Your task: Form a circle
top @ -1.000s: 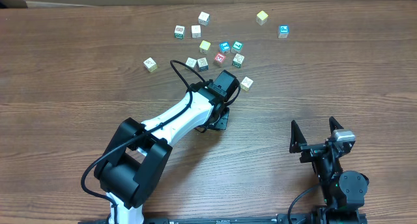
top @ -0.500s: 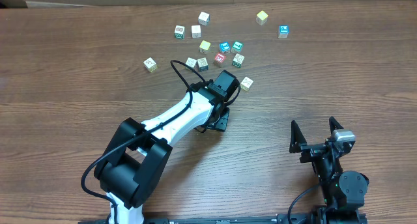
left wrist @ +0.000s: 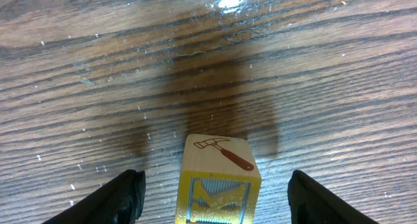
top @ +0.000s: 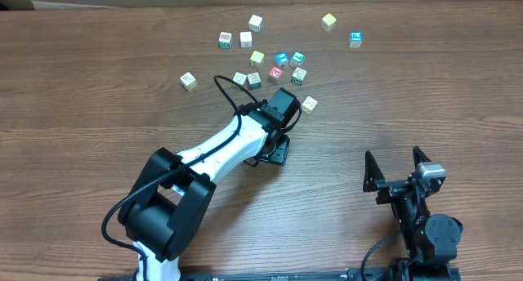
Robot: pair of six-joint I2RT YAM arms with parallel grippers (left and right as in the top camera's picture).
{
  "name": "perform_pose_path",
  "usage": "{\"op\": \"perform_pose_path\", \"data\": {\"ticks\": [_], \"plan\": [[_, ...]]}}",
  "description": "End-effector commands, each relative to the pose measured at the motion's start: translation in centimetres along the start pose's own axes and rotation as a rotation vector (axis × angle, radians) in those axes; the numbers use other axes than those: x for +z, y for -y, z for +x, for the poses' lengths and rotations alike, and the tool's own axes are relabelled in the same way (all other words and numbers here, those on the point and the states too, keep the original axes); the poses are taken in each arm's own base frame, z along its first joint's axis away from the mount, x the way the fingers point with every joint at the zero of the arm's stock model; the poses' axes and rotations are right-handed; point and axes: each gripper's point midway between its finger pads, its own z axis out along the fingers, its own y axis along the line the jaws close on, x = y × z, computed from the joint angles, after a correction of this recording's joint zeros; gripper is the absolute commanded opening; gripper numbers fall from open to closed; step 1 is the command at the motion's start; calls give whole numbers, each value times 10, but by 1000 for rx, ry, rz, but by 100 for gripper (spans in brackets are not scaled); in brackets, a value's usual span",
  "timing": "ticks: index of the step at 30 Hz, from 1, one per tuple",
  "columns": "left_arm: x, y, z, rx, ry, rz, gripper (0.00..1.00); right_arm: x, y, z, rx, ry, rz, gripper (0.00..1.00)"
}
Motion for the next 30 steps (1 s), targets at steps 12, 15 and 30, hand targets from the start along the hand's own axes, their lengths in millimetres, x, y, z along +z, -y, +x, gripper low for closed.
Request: {"op": "perform_pose_path", "data": {"ticks": [12,15,30], "plan": [[-7,6,-13,8,28,20,77,1,-1,4,7,-8,-5,100],[-20,6,-26,13,53,9,79,1,-1,4,8,-9,-5,100],[-122,34,-152,-30,472,148,57,1,-1,4,7,-8,-5,100]]}}
